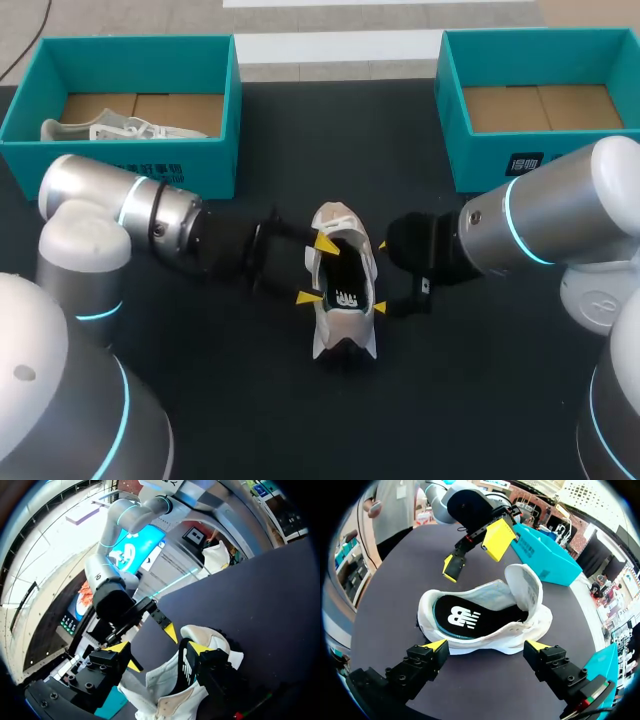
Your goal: Take the shoe out of the shoebox, open the shoe tongue, remove and reinsert the insole, then place the shoe into the shoebox
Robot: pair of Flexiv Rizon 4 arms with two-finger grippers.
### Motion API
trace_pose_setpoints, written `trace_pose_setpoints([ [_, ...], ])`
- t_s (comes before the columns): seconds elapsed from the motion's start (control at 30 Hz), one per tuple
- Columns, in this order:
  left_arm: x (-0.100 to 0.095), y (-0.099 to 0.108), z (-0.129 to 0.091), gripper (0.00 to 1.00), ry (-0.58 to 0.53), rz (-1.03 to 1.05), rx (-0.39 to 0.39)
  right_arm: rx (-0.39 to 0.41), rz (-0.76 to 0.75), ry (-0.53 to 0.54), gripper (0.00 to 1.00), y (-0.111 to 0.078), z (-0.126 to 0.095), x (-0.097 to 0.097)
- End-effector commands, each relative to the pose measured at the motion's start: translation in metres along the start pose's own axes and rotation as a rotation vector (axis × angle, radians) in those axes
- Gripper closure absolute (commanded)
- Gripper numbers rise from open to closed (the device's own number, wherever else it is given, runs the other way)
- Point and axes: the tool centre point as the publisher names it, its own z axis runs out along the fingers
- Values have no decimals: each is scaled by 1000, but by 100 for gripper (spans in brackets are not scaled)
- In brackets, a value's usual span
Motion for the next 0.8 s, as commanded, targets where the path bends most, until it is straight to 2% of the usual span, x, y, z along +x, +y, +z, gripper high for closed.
trace_pose_setpoints([
  [0.03,-9,-11,-11,27,38,-1,9,0,0,-3,0,0,1,1],
  [0.23,-18,-18,-20,26,138,16,-1,0,0,-3,0,0,1,1],
  [0.3,-22,-19,-24,18,177,24,-1,0,0,-3,0,0,1,1],
  [0.53,-37,-19,-34,0,357,-4,4,0,0,-3,0,0,1,1],
  [0.8,-43,-11,-38,0,611,-115,2,0,0,-3,0,0,1,1],
])
